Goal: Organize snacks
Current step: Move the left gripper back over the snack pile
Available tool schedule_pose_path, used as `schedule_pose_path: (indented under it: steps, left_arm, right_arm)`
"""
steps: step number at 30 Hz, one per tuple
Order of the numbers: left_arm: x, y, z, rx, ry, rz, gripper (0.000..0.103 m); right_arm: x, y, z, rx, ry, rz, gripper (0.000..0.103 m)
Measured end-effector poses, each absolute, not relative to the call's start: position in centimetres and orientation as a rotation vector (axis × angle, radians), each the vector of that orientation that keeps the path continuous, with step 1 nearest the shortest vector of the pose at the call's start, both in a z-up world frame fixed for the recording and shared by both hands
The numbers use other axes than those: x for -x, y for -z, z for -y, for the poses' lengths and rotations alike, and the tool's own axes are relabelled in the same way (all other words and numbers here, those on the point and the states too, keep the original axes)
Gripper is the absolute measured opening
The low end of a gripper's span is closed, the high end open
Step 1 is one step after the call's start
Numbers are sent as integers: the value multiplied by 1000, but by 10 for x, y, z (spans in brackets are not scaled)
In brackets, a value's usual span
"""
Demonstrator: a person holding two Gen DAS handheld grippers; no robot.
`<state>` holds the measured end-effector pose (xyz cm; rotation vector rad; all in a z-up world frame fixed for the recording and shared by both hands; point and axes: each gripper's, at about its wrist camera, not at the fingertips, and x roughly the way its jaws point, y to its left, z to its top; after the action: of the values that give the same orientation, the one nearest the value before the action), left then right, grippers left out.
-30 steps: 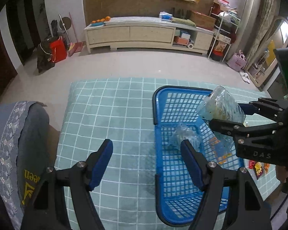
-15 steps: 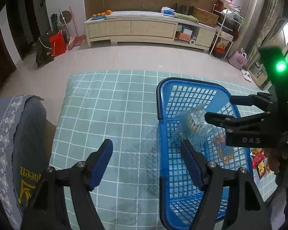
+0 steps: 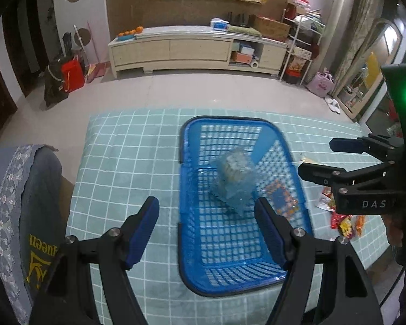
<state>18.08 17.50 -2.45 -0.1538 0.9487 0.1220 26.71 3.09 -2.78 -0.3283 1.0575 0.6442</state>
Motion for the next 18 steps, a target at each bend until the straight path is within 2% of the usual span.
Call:
schedule_pose_path:
  steps: [14, 18]
  left_arm:
    - [-144, -7, -95, 139, -19, -911, 71]
    - [-138, -8, -68, 133, 7, -912, 74]
  right_arm:
    - [-219, -14, 65, 230, -573, -1038, 88]
    - [-205, -17, 95, 209, -537, -1037, 88]
